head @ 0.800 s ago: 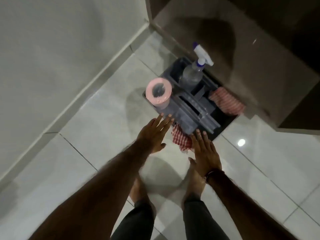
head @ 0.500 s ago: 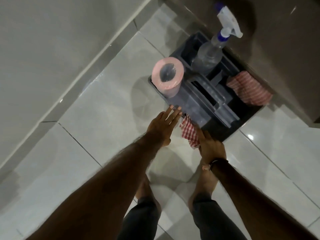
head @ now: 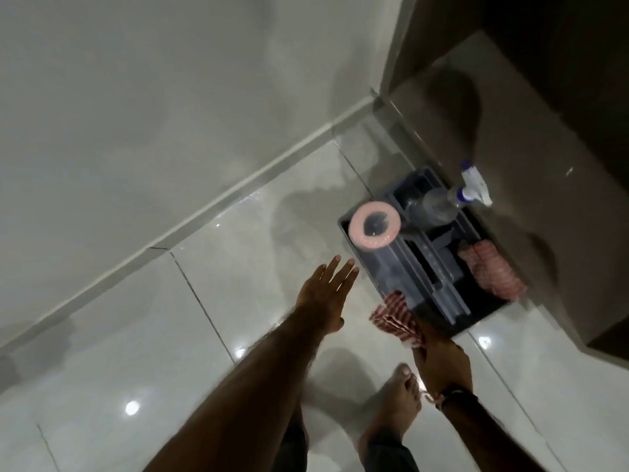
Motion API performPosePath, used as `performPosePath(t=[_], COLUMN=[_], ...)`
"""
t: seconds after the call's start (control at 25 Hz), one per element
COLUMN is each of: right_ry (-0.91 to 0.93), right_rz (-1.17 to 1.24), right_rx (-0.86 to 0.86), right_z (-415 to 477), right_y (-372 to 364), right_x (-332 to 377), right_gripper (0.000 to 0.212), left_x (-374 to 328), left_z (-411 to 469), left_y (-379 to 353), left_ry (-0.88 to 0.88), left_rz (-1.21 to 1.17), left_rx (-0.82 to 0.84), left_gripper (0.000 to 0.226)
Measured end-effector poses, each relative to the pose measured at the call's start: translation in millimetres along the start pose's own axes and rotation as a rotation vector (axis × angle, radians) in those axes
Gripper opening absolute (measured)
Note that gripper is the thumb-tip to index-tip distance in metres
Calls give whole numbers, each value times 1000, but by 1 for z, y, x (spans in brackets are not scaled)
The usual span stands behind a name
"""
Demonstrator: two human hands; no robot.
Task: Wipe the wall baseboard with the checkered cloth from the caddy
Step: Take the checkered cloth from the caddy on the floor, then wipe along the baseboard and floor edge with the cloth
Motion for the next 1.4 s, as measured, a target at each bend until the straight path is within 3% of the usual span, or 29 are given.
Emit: performPosePath(t=[0.24, 0.4, 0.56, 0.64, 1.04, 1.16, 1.32, 1.4], right_ry=[170, 250, 341, 391, 702, 952, 1751, 1982], right_rz=[-15, 31, 88, 96, -121, -267, -657, -891], right_rx=[-7, -39, -45, 56, 82, 122, -162, -257], right_z=[-14, -6, 24, 48, 177, 198, 189, 202], right_y=[50, 68, 56, 32, -56, -103, -163, -198], right_x=[102, 172, 239, 266, 357, 404, 473, 484], right_gripper=[33, 47, 34, 27, 17, 25, 23, 20], left_x=[72, 118, 178, 195, 237, 259, 288, 299], left_z=[-98, -150, -178, -179, -47, -7, 14, 26], left_y=[28, 16, -22, -54, -202, -227, -252, -267], left_ry=[142, 213, 304, 329, 437, 454, 495, 506], left_rz=[-257, -359, -420, -434, -630, -654, -683, -709], left_rx=[-65, -111, -218, -218, -293, -437, -713, -737], left_gripper=[104, 105, 107, 108, 104, 99, 92, 93])
Point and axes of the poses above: each hand's wrist, its own z-axis towards the middle knuckle, its own y-axis out of the back of the hand, x = y × z, the point moved 8 cm from there along z, towards the middle knuckle, and after that the axes turned 12 degrees about x, right-handed, at the moved point
